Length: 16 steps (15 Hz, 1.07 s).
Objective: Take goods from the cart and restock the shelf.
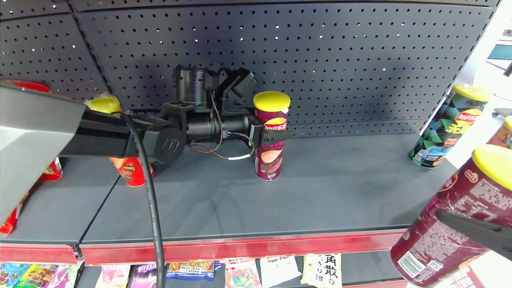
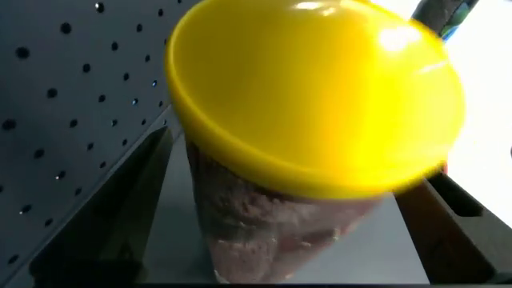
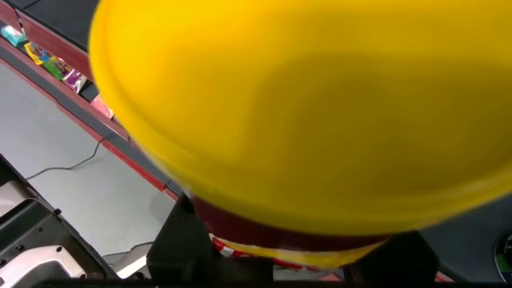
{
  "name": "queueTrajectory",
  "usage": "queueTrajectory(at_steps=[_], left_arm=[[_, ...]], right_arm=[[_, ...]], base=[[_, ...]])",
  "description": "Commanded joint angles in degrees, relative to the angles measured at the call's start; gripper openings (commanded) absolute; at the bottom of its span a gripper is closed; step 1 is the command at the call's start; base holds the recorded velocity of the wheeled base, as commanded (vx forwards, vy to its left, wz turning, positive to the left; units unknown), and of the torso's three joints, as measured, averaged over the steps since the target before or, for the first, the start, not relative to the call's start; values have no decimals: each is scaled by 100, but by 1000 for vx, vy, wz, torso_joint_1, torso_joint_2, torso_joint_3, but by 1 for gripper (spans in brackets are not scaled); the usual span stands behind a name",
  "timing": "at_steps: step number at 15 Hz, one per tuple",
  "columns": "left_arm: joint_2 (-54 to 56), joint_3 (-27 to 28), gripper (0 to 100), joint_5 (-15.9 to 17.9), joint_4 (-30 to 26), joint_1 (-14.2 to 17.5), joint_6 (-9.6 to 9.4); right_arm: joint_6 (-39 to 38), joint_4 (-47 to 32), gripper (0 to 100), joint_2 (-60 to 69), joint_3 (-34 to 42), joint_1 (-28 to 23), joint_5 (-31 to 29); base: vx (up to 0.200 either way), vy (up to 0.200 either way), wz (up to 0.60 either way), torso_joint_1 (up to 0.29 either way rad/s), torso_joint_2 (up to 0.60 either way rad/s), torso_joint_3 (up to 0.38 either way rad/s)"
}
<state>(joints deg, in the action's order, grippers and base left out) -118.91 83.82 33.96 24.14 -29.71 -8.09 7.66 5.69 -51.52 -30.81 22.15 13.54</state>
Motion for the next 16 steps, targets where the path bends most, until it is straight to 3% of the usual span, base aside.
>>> queueTrajectory(at_steps=[1, 2, 3, 10, 16], left_arm=[[-177, 170, 100, -4, -6, -26, -8], [-238, 257, 100, 5, -6, -26, 1], [-291, 310, 0, 5, -6, -61, -8], [-212, 213, 0, 49, 30, -105, 1], [878, -1122, 0, 682, 21, -220, 62]], right_arm=[[8, 2, 0, 1, -13, -9, -1], [8, 2, 0, 1, -22, -9, -1], [-1, 2, 0, 1, -13, -9, -1], [-1, 2, 0, -25, -31, -18, -27], [-1, 11, 0, -139, -84, 0, -18]], base=[[0, 0, 0, 0, 0, 0], [0, 0, 0, 0, 0, 0], [0, 0, 0, 0, 0, 0], [0, 0, 0, 0, 0, 0], [0, 0, 0, 0, 0, 0]])
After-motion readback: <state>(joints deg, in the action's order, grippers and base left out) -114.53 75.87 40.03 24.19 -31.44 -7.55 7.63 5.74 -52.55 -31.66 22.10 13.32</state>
